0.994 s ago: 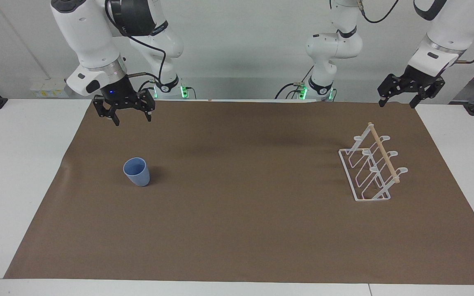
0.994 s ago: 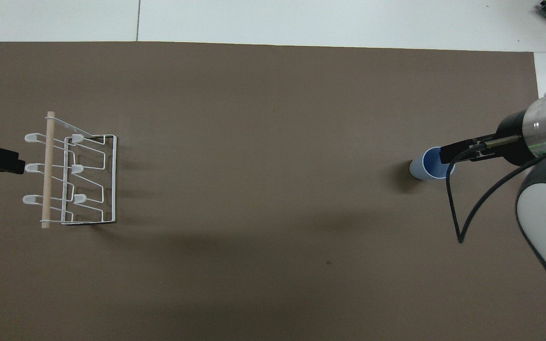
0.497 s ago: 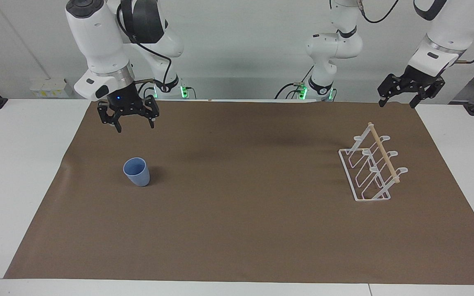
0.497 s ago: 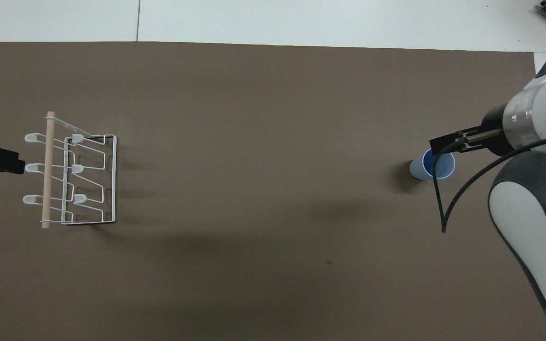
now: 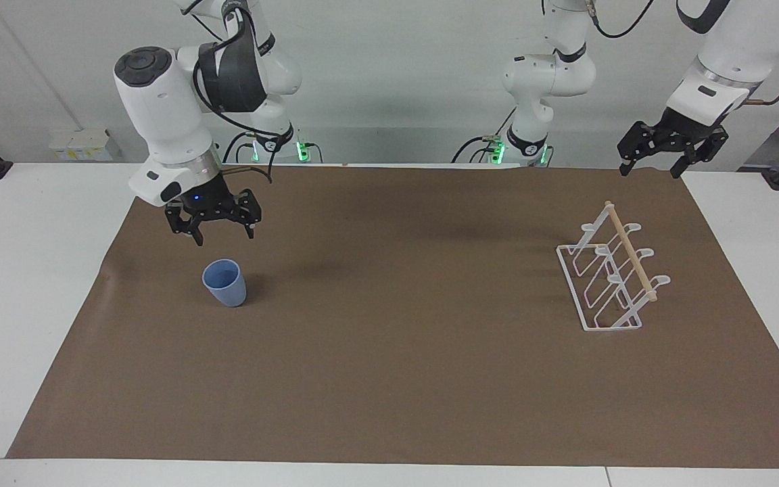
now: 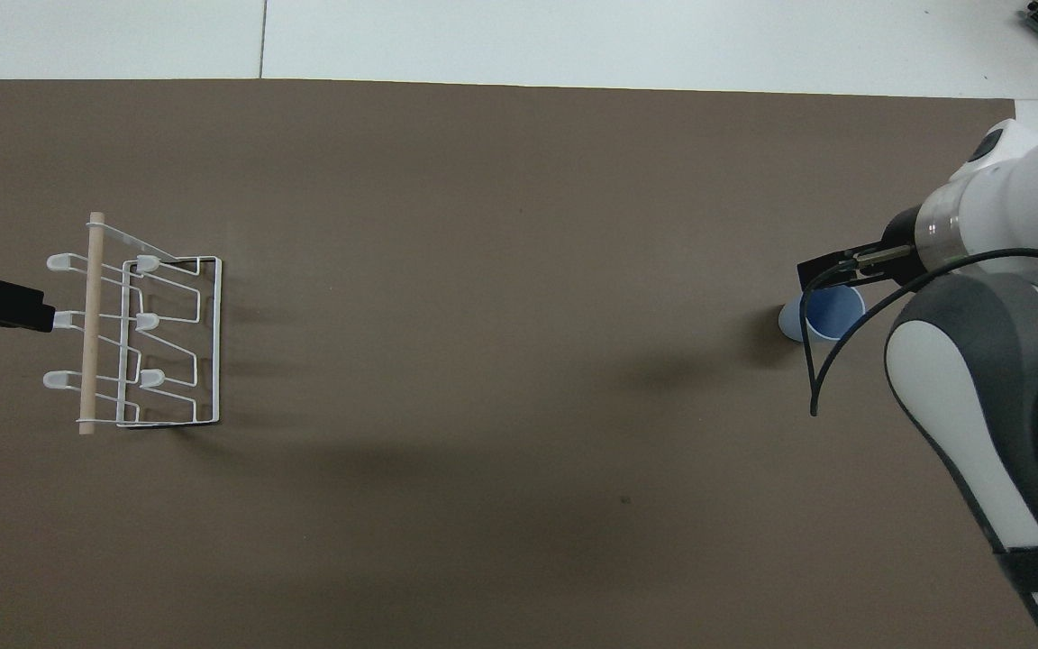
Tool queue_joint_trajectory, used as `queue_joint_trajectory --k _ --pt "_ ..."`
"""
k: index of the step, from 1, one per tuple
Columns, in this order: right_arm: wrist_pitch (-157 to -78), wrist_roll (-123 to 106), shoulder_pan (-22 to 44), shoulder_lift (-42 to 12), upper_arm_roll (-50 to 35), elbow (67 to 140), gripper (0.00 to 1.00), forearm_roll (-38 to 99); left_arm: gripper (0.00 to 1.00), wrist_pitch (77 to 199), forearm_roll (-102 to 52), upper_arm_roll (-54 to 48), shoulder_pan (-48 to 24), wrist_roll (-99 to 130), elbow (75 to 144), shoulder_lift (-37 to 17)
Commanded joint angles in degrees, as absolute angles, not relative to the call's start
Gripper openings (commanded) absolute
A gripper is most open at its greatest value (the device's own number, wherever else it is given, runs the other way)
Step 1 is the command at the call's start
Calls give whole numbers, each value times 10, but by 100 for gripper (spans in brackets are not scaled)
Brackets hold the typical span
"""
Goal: Hang cup on cup holder
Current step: 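Lower the right gripper over the light-blue cup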
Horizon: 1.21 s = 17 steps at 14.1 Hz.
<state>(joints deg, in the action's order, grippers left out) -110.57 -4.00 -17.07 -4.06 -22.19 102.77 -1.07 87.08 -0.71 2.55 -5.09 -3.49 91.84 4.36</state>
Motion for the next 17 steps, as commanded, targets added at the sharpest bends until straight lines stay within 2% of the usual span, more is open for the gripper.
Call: queue_joint_trajectory --k 1,9,17 --pt "-1145 -25 -179 -44 -229 1063 100 -23 100 876 2 30 -59 -34 924 49" --pt "-1266 -28 -184 -55 -228 1157 96 -23 100 874 2 30 -59 -34 925 49" --pt "-1310 -36 -201 -63 -228 1197 90 -24 100 873 1 26 -60 -34 925 49"
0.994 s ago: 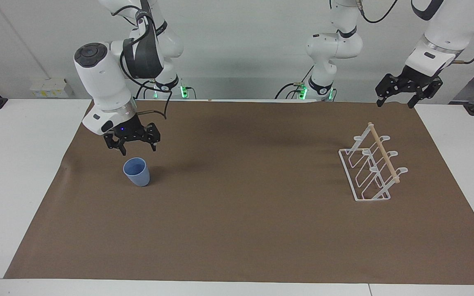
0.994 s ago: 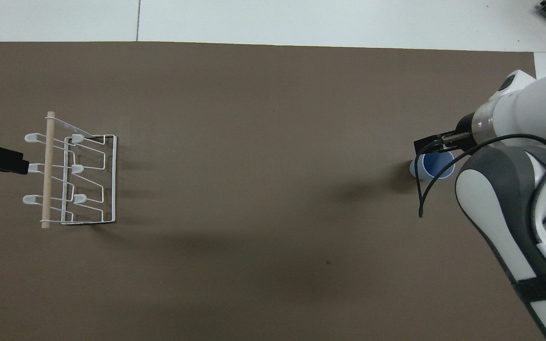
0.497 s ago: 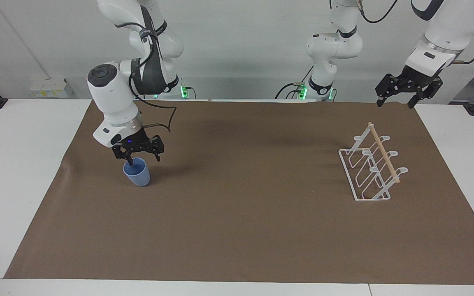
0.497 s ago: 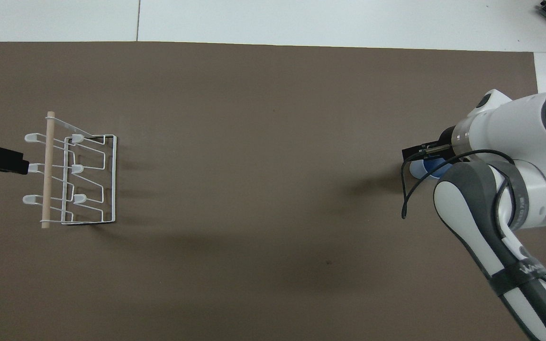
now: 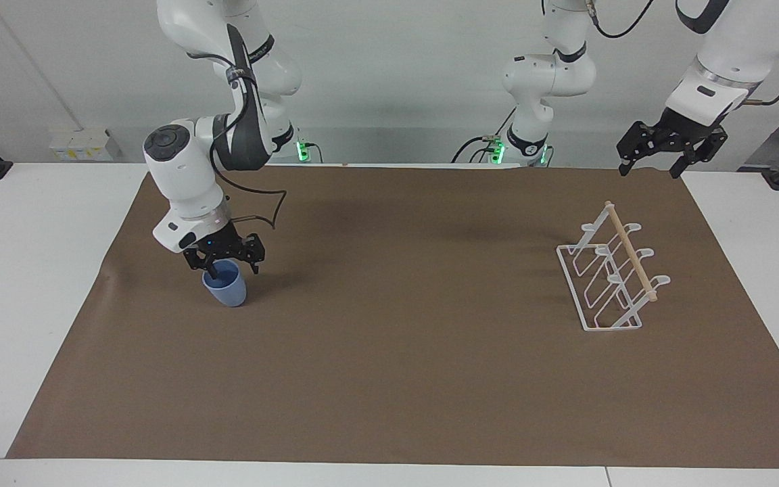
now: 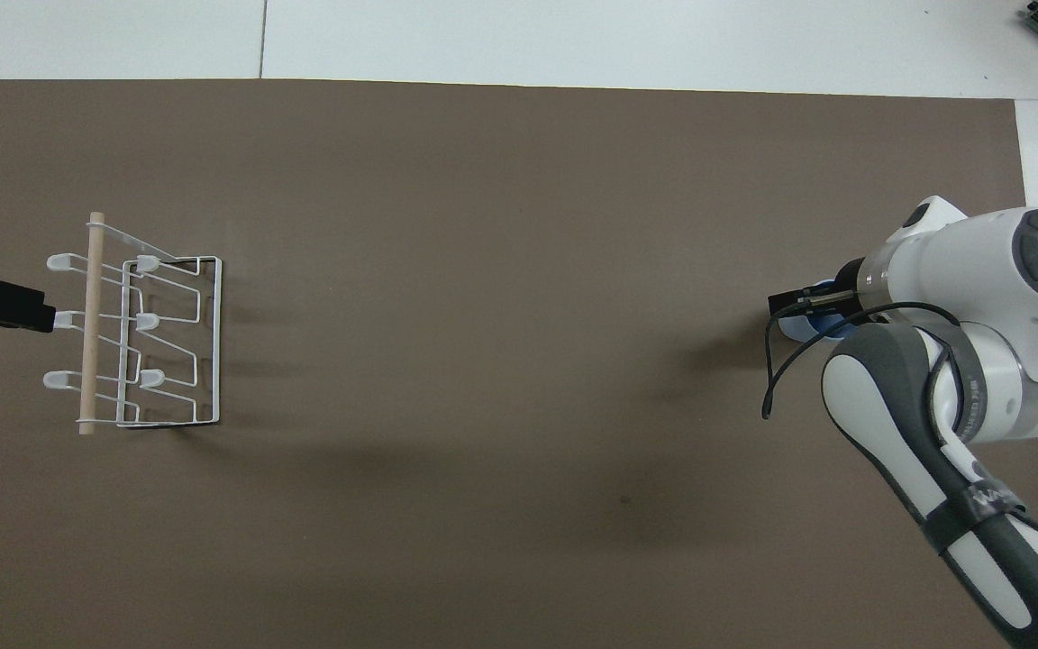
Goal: Hang cup on cup holder
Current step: 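Close the right gripper on the rim of the light-blue cup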
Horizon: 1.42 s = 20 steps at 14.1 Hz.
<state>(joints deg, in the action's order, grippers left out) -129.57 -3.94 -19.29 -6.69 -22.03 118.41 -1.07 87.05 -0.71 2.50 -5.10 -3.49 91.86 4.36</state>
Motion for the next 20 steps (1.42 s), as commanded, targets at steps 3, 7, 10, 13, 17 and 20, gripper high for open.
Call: queue_joint_trajectory --k 3,7,10,13,17,20 --pt "-1311 -35 -201 -65 -228 1203 88 -24 100 874 1 24 -60 -34 925 49" --pt "-1328 -36 -201 -68 -228 1215 86 -24 100 875 1 23 -67 -33 925 49" --pt "-1331 -36 -202 -72 -228 1216 80 -24 100 875 1 23 -66 -34 925 49" --pt "-1330 -34 -202 -72 -228 1216 66 -24 100 875 1 24 -66 -34 925 49" --pt "-1329 -34 -203 -72 -228 1216 33 -24 100 875 1 23 -67 -33 925 49" --pt "-1329 -34 -205 -72 -227 1216 15 -24 100 877 1 23 -67 -33 926 49"
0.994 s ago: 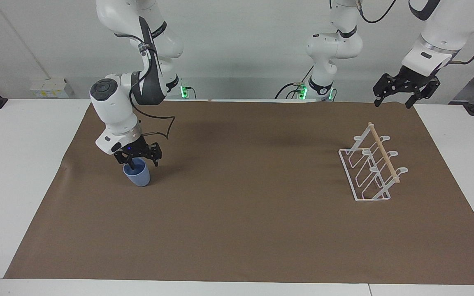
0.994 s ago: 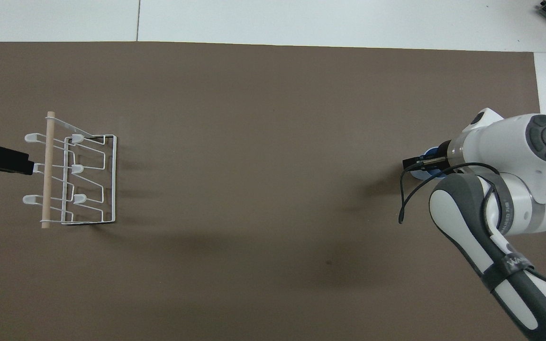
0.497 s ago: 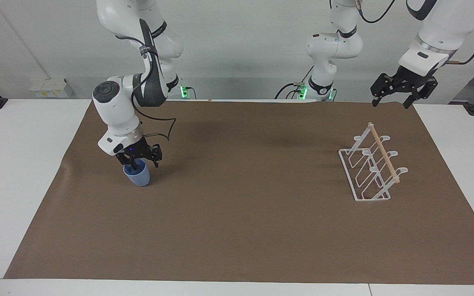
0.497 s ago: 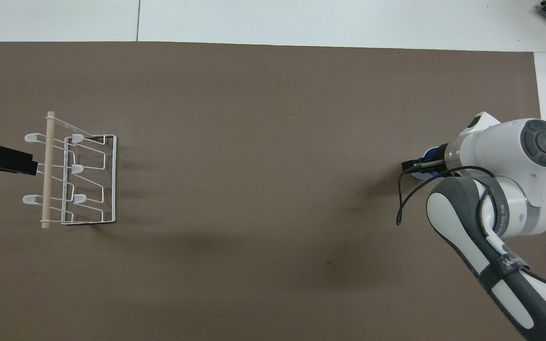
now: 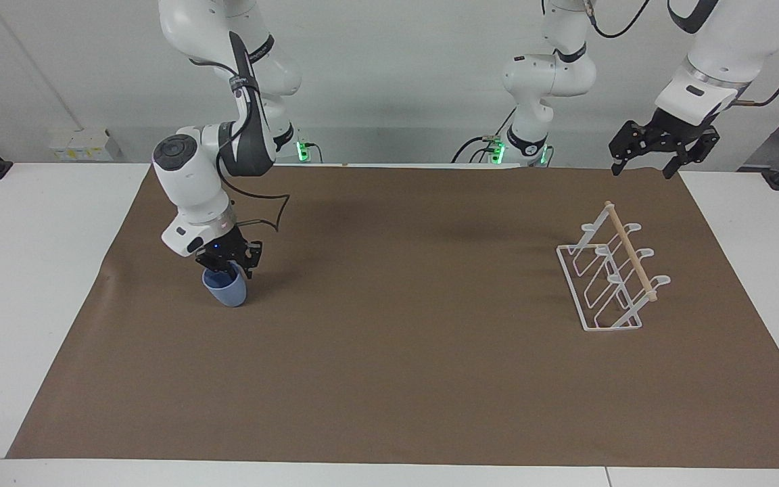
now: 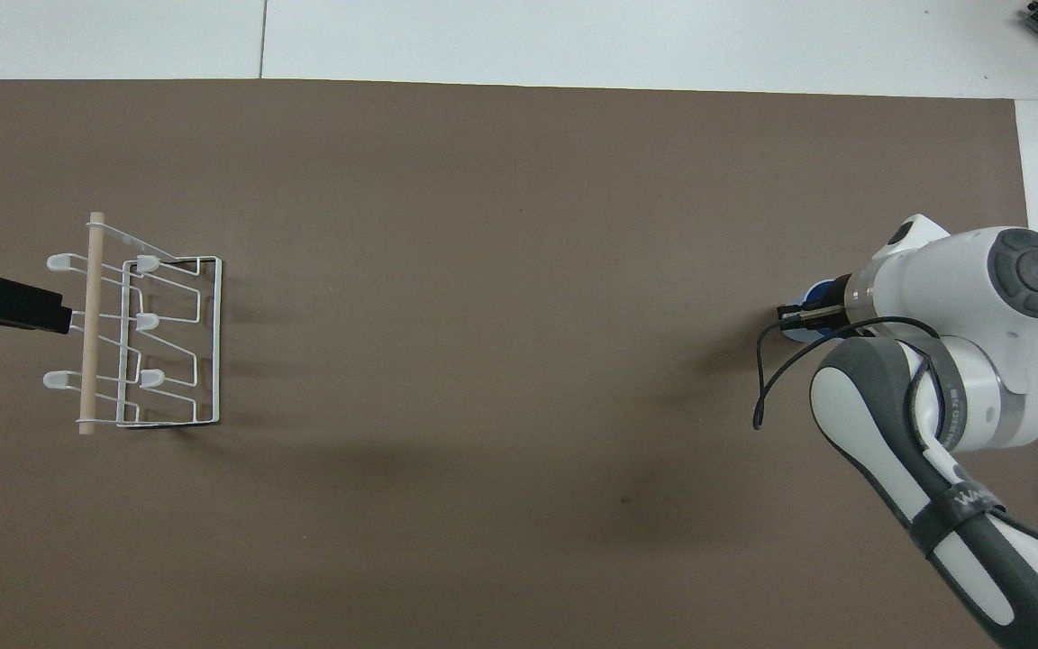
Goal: Hang cup on cup holder
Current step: 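Close the right gripper on the rim of the light-blue cup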
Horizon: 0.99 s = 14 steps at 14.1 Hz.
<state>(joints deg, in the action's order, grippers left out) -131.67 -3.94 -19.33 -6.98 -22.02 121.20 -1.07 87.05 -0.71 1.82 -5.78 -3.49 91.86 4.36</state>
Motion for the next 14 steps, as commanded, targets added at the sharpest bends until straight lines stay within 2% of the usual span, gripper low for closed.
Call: queue_joint_trajectory --k 1,4,14 --pt "-1329 -34 -205 -72 -227 1216 11 -24 100 878 1 23 -68 -30 931 53" --pt "-1329 -33 -205 -72 -226 1216 0 -24 100 878 1 23 -71 -30 932 54" --pt "-1329 -33 -208 -73 -225 1215 0 -24 100 877 0 24 -69 -33 932 54"
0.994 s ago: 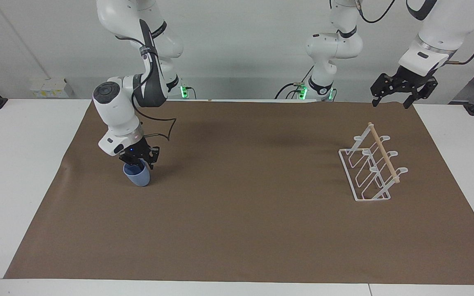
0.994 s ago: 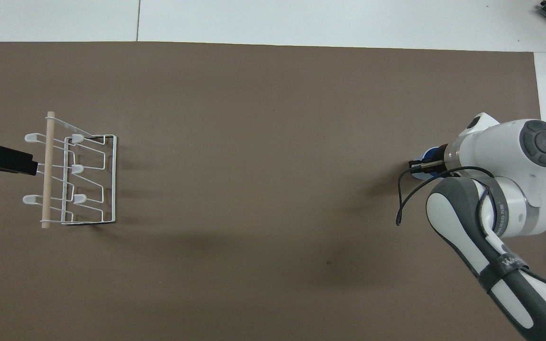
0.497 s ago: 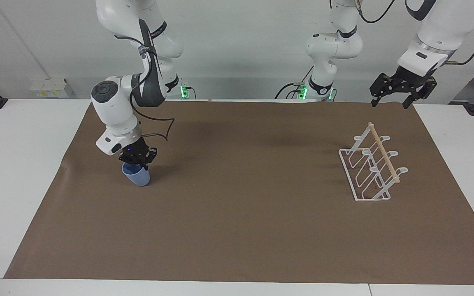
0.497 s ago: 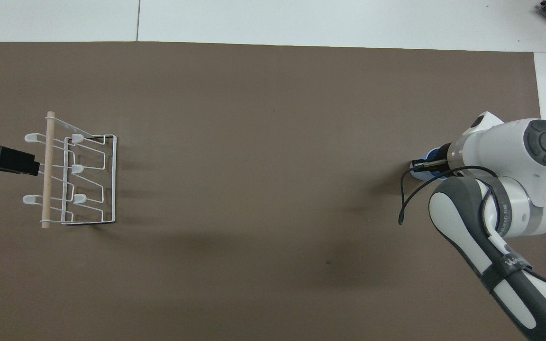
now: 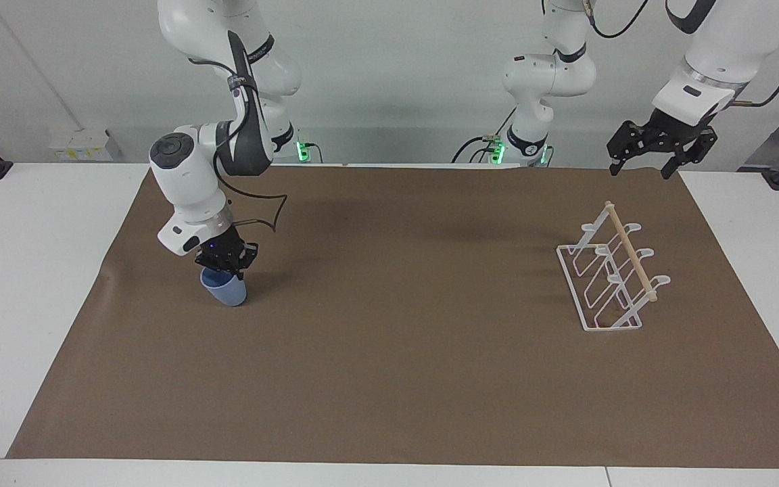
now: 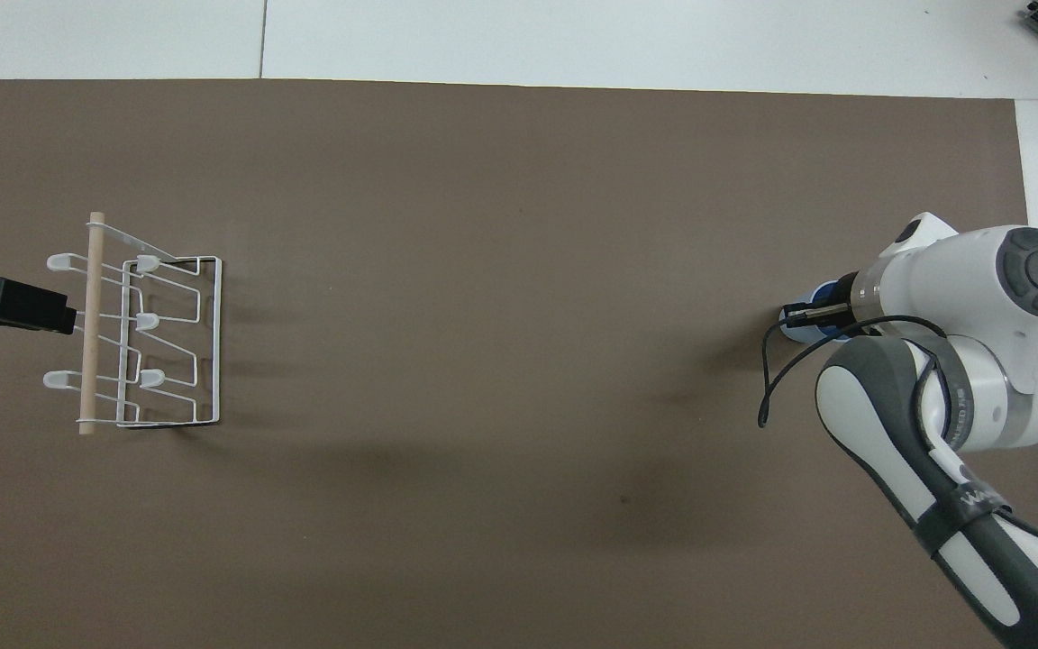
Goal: Hang cup on cup holder
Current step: 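Close the right gripper on the rim of the light-blue cup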
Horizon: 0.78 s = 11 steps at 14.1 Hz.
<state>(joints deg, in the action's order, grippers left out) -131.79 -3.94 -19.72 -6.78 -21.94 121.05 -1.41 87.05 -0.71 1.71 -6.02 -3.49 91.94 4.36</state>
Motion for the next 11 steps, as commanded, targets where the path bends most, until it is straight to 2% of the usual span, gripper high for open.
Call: queue_joint_trajectory --k 1,7,11 --pt "-1329 -33 -208 -73 -224 1214 0 -24 100 878 0 24 -69 -33 933 54" --pt "-1307 -36 -209 -79 -221 1180 0 -25 100 881 -1 23 -69 -39 932 54" --pt "-1242 -35 -207 -79 -222 1126 0 -35 100 888 -18 24 -68 -64 932 54"
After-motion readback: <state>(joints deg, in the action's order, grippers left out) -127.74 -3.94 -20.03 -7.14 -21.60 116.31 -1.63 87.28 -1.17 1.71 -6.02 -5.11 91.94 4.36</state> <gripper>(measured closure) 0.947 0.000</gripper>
